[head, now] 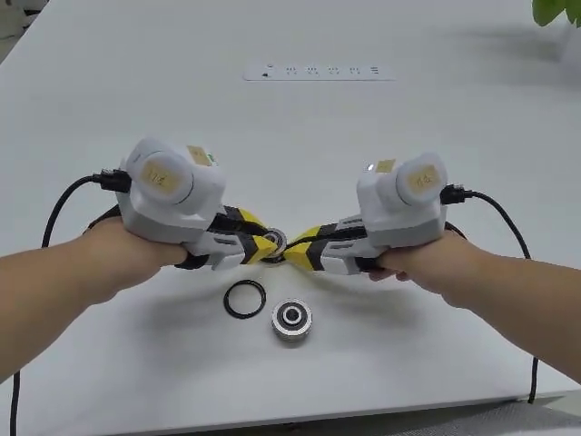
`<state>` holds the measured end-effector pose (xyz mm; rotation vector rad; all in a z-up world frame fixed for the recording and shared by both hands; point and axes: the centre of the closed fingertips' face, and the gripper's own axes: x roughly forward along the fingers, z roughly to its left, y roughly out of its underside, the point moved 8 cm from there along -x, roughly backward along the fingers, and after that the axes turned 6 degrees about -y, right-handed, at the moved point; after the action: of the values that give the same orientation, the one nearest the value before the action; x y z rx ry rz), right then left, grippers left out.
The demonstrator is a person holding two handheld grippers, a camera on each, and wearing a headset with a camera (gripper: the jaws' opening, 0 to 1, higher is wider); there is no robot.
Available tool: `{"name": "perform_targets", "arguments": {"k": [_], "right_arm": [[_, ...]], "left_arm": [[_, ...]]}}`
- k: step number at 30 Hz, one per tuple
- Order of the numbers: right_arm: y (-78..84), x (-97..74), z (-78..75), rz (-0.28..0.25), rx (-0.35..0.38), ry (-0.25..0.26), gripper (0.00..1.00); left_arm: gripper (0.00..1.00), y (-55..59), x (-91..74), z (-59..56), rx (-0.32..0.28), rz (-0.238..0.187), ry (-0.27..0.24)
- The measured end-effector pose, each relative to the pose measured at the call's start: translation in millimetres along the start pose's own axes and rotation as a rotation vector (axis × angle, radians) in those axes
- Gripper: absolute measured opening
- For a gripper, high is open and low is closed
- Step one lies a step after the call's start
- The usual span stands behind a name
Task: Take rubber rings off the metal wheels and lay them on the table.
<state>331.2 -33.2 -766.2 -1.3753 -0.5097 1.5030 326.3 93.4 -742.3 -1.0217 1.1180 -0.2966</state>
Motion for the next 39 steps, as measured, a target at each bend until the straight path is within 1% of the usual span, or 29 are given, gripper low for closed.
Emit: {"name": "perform_targets", "arguments": {"k": [6, 7, 14, 19, 22, 25, 33, 35, 39], "right_arm": [[0.5, -3.2, -2.7, -0.013, 0.030, 0.015, 0.00], [0.4, -4.3, -3.4, -0.018, 0.044, 0.020, 0.00], [-0.7, -5.9, 1.1, -0.033, 0.078, 0.026, 0.00], [-1.1, -8.5, 0.6, -0.061, 0.121, 0.032, 0.00], [-3.9, -10.2, -1.9, -0.104, 0.167, 0.029, 0.00], [-4.5, -9.8, -1.7, -0.102, 0.162, 0.032, 0.00], [-7.4, -9.5, 0.7, -0.117, 0.174, 0.030, 0.00], [-7.4, -9.6, -0.3, -0.112, 0.163, 0.034, 0.00], [-7.2, -9.4, -0.6, -0.110, 0.163, 0.034, 0.00]], "left_arm": [[0.13, -0.4, 0.1, -0.7, 0.005, 0.003, -0.006], [0.13, -0.4, 0.1, -0.8, 0.005, 0.004, -0.007], [0.13, -0.5, -0.1, -2.2, 0.010, 0.010, -0.011], [0.13, -0.7, -0.3, -3.7, 0.020, 0.012, -0.019], [0.13, -1.3, -0.1, -4.0, 0.021, 0.013, -0.021], [0.13, -1.6, -0.1, -4.2, 0.022, 0.014, -0.022], [0.13, -2.1, 0.7, -4.1, 0.021, 0.015, -0.024], [0.13, -2.3, 1.0, -3.7, 0.021, 0.016, -0.025], [0.13, -2.8, 1.4, -3.9, 0.025, 0.020, -0.026]]}}
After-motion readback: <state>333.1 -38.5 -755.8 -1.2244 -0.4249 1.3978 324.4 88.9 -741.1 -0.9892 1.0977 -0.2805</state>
